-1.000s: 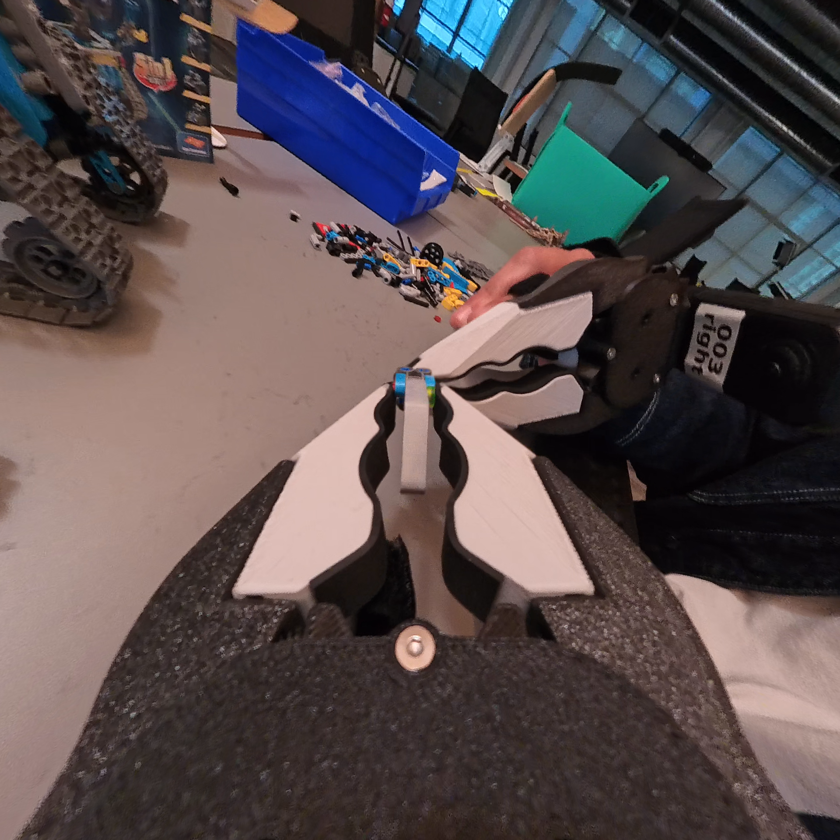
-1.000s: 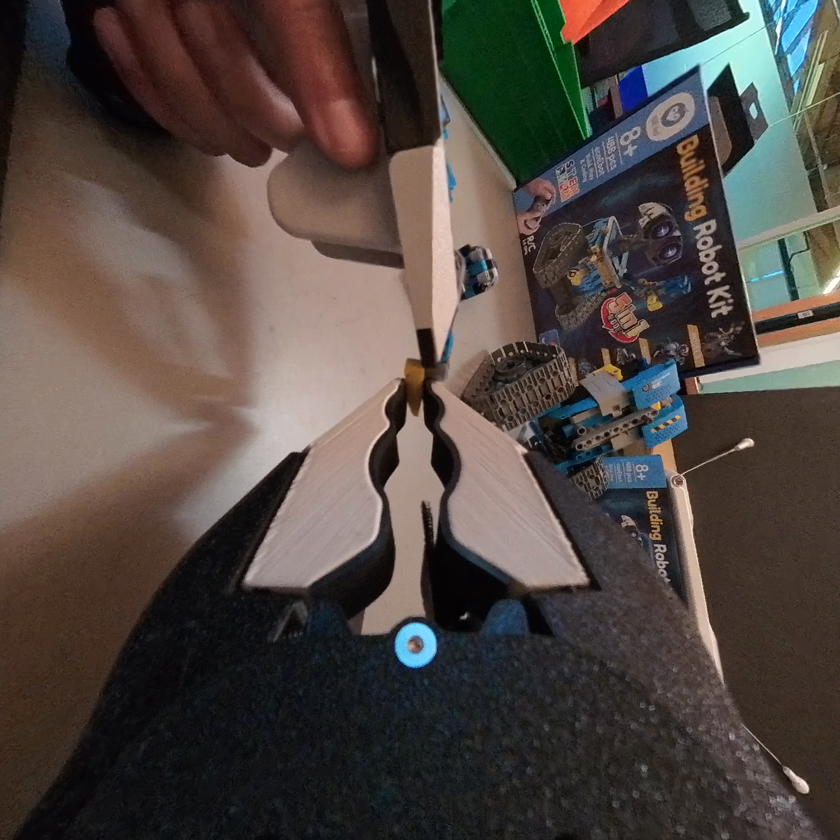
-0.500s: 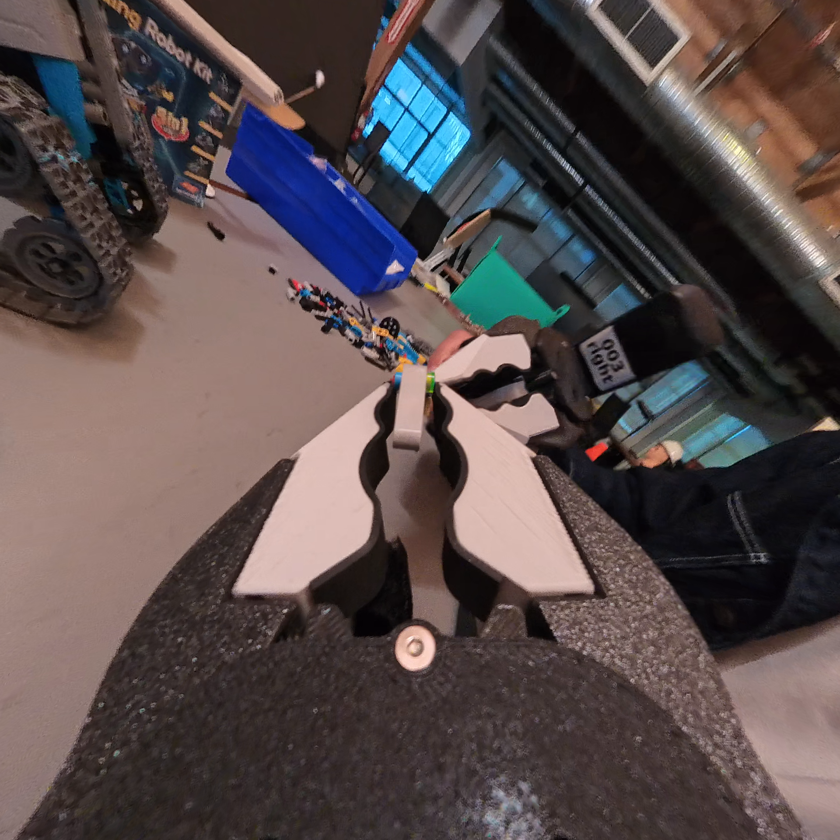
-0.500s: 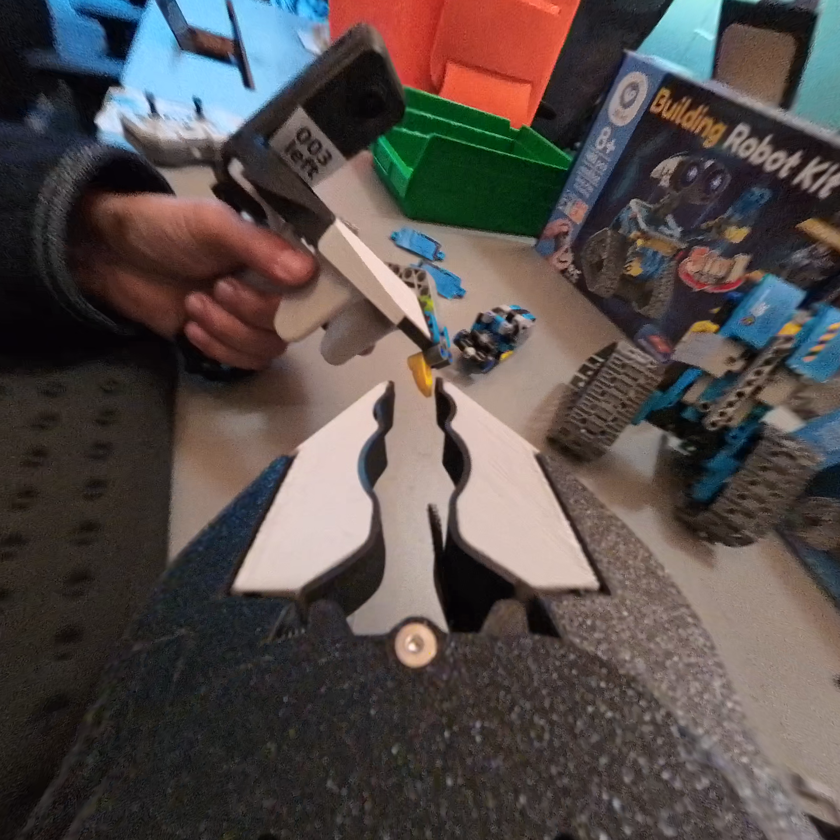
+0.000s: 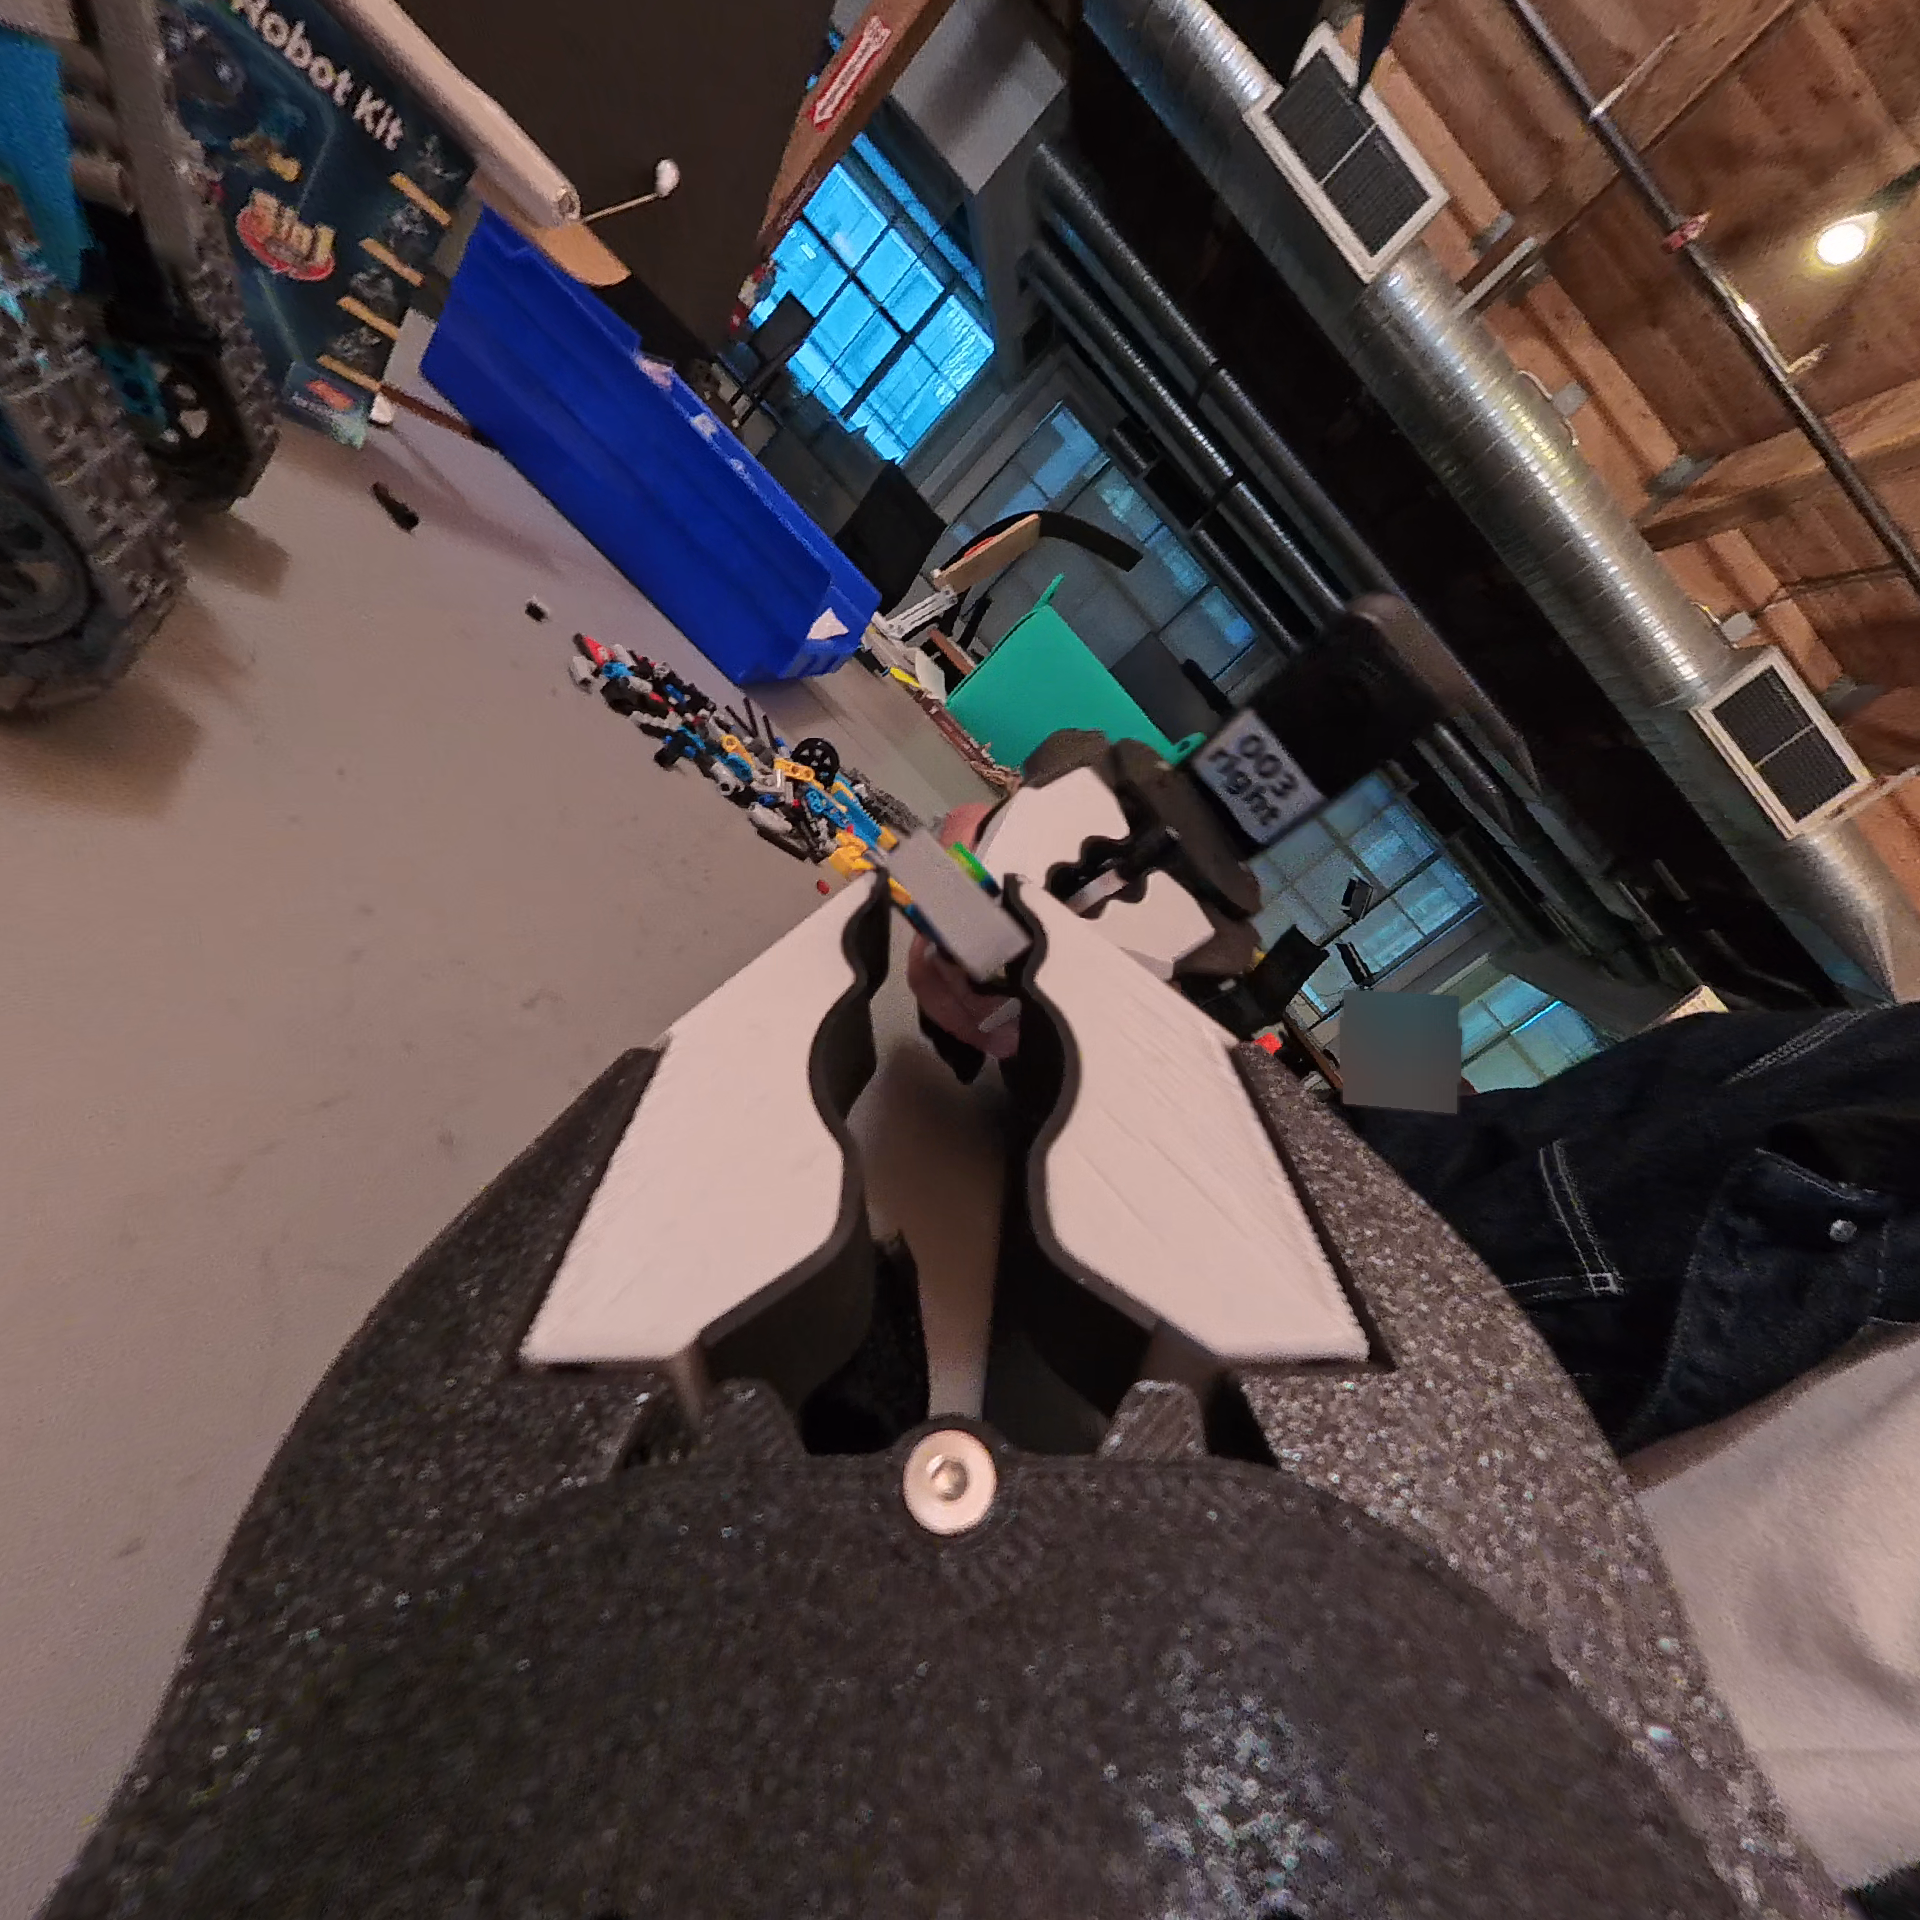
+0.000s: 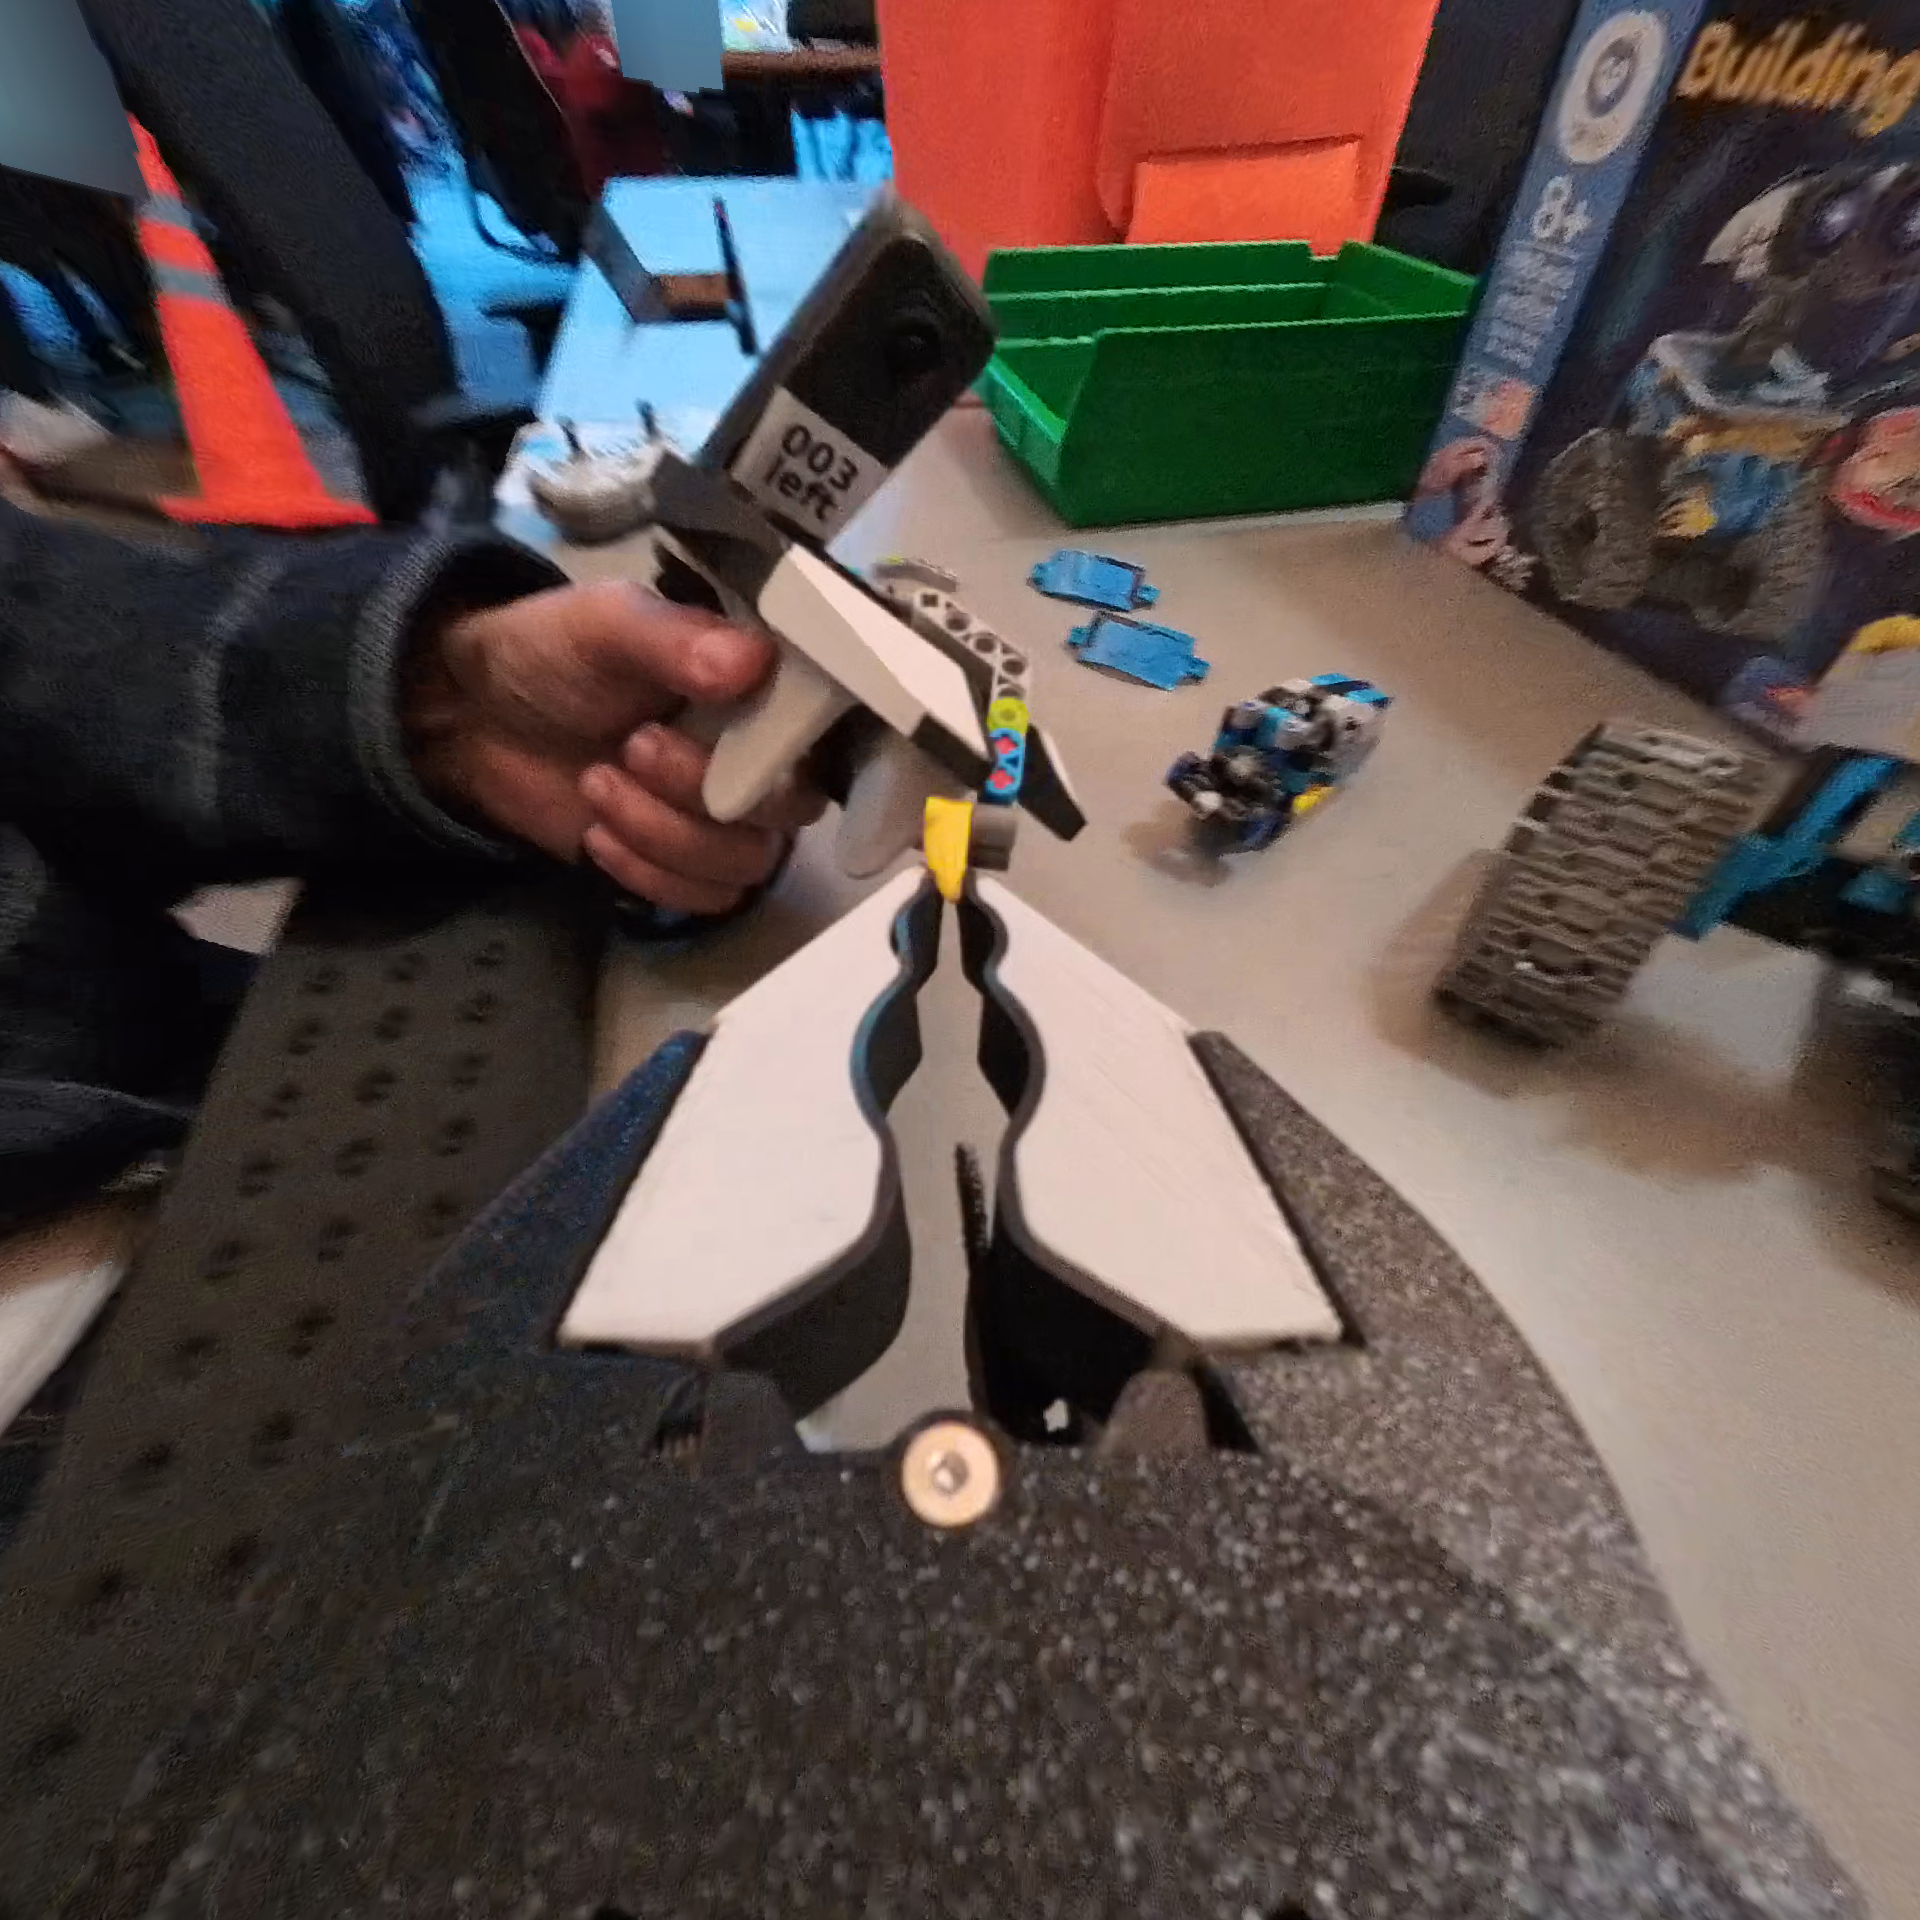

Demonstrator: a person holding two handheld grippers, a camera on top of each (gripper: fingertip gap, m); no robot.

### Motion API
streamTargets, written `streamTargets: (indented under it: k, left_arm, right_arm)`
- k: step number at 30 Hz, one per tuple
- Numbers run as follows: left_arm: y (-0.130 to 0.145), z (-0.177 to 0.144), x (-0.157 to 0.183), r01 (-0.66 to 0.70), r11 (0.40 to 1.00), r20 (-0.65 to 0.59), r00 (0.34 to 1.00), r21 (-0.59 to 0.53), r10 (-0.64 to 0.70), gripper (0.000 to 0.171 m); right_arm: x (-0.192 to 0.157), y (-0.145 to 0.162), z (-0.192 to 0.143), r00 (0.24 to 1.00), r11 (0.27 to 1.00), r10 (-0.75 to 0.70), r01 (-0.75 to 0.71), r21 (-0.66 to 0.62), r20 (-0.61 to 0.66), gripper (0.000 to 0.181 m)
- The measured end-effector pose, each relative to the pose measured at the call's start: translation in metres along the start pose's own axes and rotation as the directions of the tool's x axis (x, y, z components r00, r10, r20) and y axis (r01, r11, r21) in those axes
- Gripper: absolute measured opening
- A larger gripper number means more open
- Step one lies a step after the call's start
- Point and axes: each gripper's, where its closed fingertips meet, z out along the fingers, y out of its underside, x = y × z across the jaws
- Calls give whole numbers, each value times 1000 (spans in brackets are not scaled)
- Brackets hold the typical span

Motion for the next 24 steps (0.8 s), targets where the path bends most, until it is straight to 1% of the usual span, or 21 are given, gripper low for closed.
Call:
streamTargets:
  k: [2,3,5,6,7,8,9,11,13,14,15,16,17,18,19,20,21,22,24]
  left_arm:
    - [-4,0,8,-20,999,-28,999,26,21,30]
    - [-6,0,14,-27,999,-57,998,33,29,34]
    - [-5,1,26,-40,999,-112,993,33,43,34]
    - [-5,2,30,-49,998,-131,990,32,53,33]
    - [-4,2,34,-66,997,-143,987,30,70,22]
    - [-4,2,36,-87,996,-142,986,34,91,13]
    - [-5,1,36,-105,994,-135,985,42,110,12]
    - [-5,0,39,-116,992,-142,982,43,121,7]
    - [-3,0,29,-113,993,-91,989,21,115,5]
    - [-3,0,24,-121,993,-62,991,14,122,5]
    - [-3,0,20,-144,990,-26,989,9,144,6]
    - [-3,0,13,-177,984,29,984,-1,177,5]
    - [-1,-1,5,-203,979,86,975,-20,204,6]
    - [0,-1,-2,-209,977,124,970,-34,211,5]
    - [0,-2,-6,-198,979,143,969,-40,202,5]
    - [1,-2,-10,-180,983,156,970,-43,184,5]
    - [-1,-4,-15,-167,985,177,969,-37,171,5]
    - [-3,-6,-18,-158,987,190,969,-24,160,5]
    - [-4,-7,-20,-124,992,187,974,-15,125,5]
  right_arm:
    - [-6,-9,-4,973,978,189,-199,67,134,0]
    - [-12,-15,-7,933,950,272,-299,88,235,0]
    - [-11,-27,-13,854,884,381,-449,133,354,0]
    - [-14,-30,-16,815,860,408,-494,127,412,0]
    - [-18,-30,-17,778,841,431,-530,109,457,0]
    - [-21,-29,-16,759,834,440,-544,94,479,0]
    - [-24,-29,-15,758,839,436,-538,88,485,0]
    - [-22,-28,-13,788,855,412,-508,103,457,1]
    - [-13,-22,-9,812,860,429,-501,95,396,1]
    - [-9,-19,-7,838,873,418,-477,100,352,2]
    - [-3,-17,-7,880,898,380,-425,116,286,4]
    - [5,-14,-6,935,936,307,-331,123,179,9]
    - [13,-12,-7,977,970,204,-209,121,59,10]
    - [18,-15,-10,994,988,99,-92,126,-48,11]
    - [21,-17,-12,990,994,-4,20,112,-140,11]
    - [24,-15,-11,970,991,-95,113,68,-223,13]
    - [25,-10,-8,945,983,-177,185,3,-274,13]
    - [25,-2,-3,923,968,-249,239,-72,-294,18]
    - [27,10,3,877,936,-348,304,-180,-331,22]
